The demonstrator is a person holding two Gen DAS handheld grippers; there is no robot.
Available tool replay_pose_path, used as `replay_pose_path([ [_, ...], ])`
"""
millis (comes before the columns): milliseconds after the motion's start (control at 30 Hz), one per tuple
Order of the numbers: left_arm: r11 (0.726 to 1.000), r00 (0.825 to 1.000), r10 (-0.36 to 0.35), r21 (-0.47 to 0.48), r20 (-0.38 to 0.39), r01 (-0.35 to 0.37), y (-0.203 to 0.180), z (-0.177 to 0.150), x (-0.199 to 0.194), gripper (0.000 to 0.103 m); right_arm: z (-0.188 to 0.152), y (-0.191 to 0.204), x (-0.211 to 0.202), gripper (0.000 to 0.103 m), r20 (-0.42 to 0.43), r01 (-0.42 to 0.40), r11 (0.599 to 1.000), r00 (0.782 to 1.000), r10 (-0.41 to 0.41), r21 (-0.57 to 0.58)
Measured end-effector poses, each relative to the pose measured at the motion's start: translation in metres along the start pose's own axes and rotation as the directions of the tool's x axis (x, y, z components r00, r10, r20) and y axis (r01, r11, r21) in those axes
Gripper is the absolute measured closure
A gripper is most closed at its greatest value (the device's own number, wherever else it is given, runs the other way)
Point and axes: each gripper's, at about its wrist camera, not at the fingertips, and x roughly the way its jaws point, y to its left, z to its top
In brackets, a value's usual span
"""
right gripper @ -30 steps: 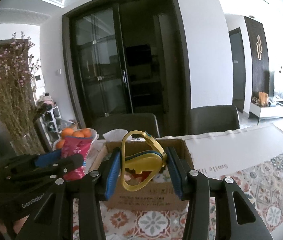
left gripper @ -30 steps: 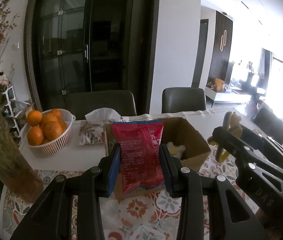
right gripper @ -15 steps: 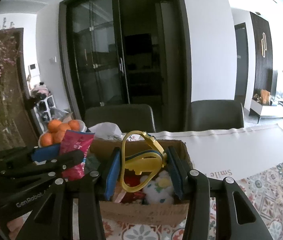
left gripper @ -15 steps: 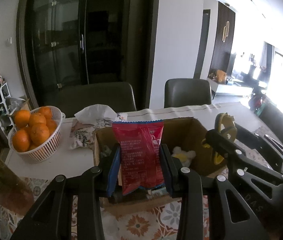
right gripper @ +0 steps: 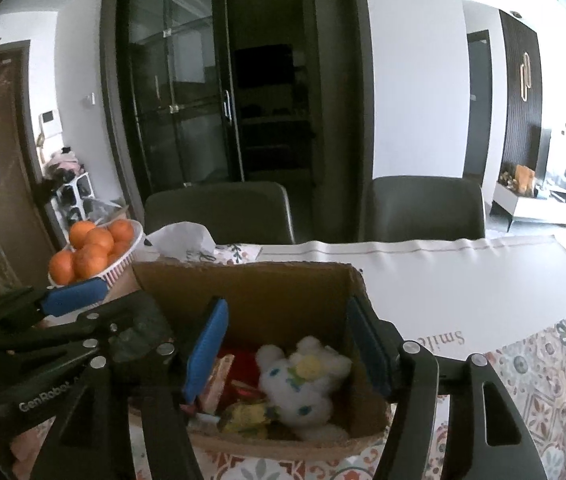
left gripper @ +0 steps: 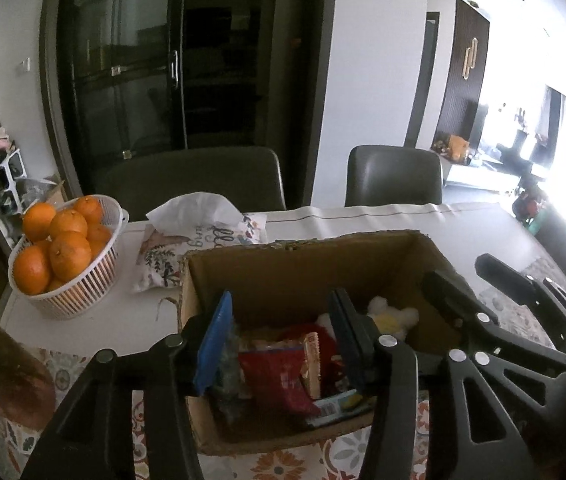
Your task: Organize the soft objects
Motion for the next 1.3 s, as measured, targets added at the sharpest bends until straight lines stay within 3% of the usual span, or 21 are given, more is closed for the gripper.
replay_pose_path([
  [200,0.999,0.999,0.040,-0.014,0.003,-0.040,0.004,-0.006,-0.012,0.051,-0.003,-0.001,-0.008,0.039,-0.010,0.010,1.000,1.000,-0.010,0.008],
  [400,0.998,0.997,0.066,-0.010,0.041,-0.066,0.001,-0.014,-0.052,0.047,-0.003,-0.002,-0.033,0.039,0.004,0.001,1.000,1.000,-0.002,0.028],
  [933,0.988,0.973,0.151,0.001,0.175,-0.154,-0.010,-0.054,-0.184,0.036,-0.018,0.016,-0.147,0.039,0.084,-0.029,0.999,0.996,0.026,0.027],
  [1300,0.989,0.965,0.145,-0.013,0.219,-0.146,-0.020,-0.092,-0.250,0.030,-0.047,0.024,-0.220,0.039,0.111,-0.046,0.999,0.993,0.044,0.018],
])
